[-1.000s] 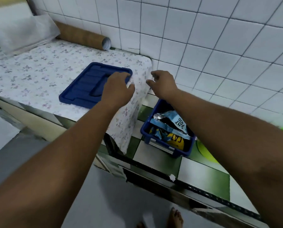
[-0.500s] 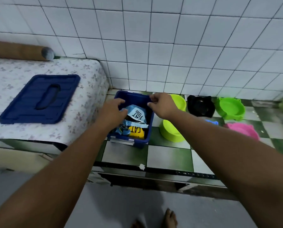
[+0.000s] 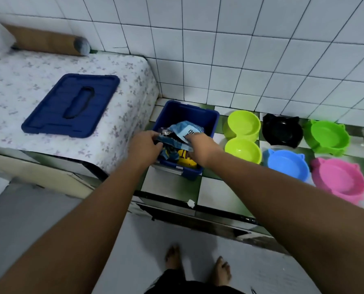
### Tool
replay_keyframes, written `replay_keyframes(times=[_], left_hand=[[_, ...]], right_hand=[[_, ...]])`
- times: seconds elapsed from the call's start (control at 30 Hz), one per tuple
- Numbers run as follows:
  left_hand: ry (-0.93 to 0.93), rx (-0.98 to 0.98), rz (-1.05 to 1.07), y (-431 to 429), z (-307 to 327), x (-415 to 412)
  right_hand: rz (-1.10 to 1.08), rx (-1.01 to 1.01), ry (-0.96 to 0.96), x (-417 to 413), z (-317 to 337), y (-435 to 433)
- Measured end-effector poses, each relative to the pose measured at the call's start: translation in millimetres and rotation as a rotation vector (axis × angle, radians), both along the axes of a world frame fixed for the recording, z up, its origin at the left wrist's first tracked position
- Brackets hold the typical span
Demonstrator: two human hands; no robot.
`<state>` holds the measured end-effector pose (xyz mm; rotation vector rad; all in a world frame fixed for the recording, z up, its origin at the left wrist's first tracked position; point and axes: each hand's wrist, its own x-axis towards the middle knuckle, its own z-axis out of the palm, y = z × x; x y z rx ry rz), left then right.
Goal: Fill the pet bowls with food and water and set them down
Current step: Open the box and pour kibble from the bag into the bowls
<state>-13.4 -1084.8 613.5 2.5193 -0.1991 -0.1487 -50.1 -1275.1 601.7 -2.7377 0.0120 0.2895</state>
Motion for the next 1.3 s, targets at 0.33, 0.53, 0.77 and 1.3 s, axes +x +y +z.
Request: replay_keyframes(times=[0.33, 0.53, 0.77, 1.3], left_hand=[[0.015, -0.093, 0.027, 5.2, -4.6, 9.5], [-0.009, -0.124, 0.034, 10.6, -8.6, 12.0], [-0.013, -0.106, 0.036, 13.2, -8.5, 12.7], [0.027, -0.162, 0.068, 8.4, -5.9, 22.8]], right_hand=[[-0.164, 0.043, -0.005, 17.0, 1.2, 2.2], [-0.240, 0.084, -0.041, 26.1, 3.3, 2.3], [-0.258, 0.043, -0.103, 31.0, 9.3, -2.1], [-0.235, 0.078, -0.290, 47.8, 43.8, -12.6]])
